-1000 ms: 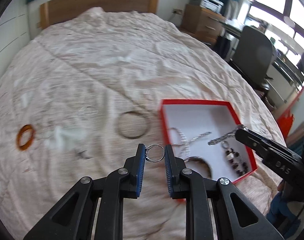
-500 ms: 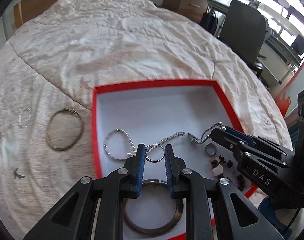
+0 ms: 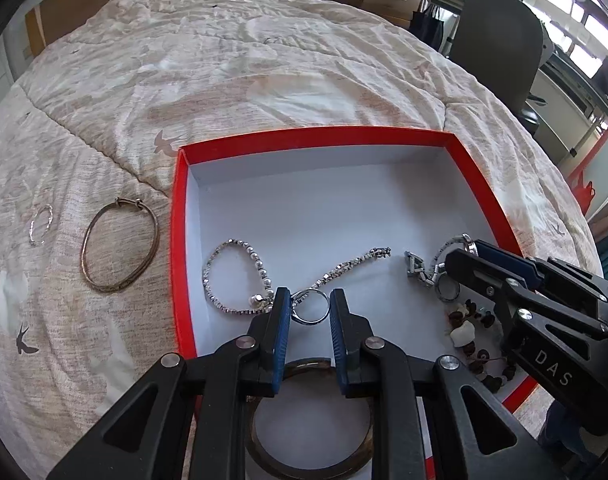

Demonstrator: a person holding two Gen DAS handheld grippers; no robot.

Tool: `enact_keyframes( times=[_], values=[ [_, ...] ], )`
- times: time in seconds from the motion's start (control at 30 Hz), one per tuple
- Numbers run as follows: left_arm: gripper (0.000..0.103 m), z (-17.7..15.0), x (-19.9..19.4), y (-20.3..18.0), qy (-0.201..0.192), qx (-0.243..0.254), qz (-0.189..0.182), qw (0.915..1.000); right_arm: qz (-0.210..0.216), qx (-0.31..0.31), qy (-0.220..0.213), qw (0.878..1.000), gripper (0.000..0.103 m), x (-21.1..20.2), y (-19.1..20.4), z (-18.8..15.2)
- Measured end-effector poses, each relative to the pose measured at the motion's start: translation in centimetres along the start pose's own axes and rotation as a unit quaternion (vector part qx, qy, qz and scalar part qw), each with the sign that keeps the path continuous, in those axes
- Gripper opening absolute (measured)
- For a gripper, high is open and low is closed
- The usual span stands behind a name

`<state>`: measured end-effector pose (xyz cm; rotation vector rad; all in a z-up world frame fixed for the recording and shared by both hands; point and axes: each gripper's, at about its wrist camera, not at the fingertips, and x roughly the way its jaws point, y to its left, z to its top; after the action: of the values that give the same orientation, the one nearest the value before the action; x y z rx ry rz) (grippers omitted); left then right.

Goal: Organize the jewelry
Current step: 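Lower ring and watch into the red box and open both tools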

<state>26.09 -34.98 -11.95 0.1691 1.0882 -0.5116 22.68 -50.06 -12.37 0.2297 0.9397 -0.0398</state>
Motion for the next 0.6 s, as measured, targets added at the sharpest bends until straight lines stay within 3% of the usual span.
enact_keyframes(
  times=[0.1, 0.33, 0.47, 0.6],
  values=[
    [0.030, 0.0, -0.3, 0.5, 0.000, -0.010, 0.000, 0.9999, -0.006, -0.001, 0.006, 1.000, 0.022, -0.2, 0.0, -0.2],
    [0.037, 0.0, -1.9, 0.7, -0.009, -0.018, -0.001, 0.9998, -0.012, 0.009, 0.006, 1.000, 0.022, -2.1, -0.6, -0.7],
    [0.044, -0.1, -4.0, 0.4, -0.024, -0.016, -0.002, 0.9996, -0.020, 0.016, -0.005, 1.000, 0.030, -4.0, -0.6, -1.0],
    [0.048, -0.6, -6.7, 0.3, -0.041, -0.018, 0.002, 0.9990, -0.020, 0.030, -0.018, 0.999, 0.030, -6.4, -0.6, -1.2]
  ],
)
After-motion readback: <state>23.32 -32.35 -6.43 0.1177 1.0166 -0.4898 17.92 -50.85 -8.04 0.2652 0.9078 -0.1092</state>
